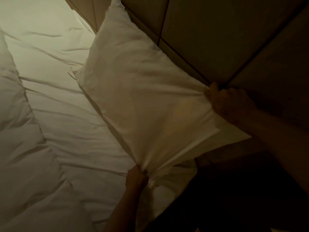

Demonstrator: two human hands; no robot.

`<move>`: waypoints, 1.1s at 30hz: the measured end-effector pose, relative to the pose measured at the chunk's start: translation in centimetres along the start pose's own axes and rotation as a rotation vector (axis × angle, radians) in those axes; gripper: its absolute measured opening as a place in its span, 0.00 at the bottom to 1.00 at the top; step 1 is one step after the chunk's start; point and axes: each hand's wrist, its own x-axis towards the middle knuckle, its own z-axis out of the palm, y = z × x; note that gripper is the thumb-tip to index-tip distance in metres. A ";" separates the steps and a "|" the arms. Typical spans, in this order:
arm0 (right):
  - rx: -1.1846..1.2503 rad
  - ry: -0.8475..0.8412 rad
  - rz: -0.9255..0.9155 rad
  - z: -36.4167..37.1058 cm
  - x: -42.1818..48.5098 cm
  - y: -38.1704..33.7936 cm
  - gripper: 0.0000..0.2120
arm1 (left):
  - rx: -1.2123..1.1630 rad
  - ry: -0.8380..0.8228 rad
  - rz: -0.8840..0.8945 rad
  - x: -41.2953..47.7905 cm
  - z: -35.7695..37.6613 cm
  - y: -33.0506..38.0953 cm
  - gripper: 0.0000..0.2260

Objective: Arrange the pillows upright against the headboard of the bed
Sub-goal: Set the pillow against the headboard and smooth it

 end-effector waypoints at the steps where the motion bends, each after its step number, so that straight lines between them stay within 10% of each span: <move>1: 0.032 -0.004 -0.006 -0.2 0.1 -0.2 0.19 | -0.005 -0.008 0.001 0.2 -0.1 -0.3 0.18; 13: 0.103 -0.103 0.114 -0.6 3.1 -1.7 0.15 | 0.152 -0.264 -0.073 4.5 -7.4 -0.7 0.16; 23: 0.242 -0.125 0.236 1.3 12.4 -7.4 0.15 | -0.730 0.039 -0.075 8.4 -18.4 5.7 0.22; 33: 0.397 -0.215 0.413 3.9 20.4 -11.8 0.22 | -0.951 0.025 -0.198 11.6 -20.5 7.7 0.33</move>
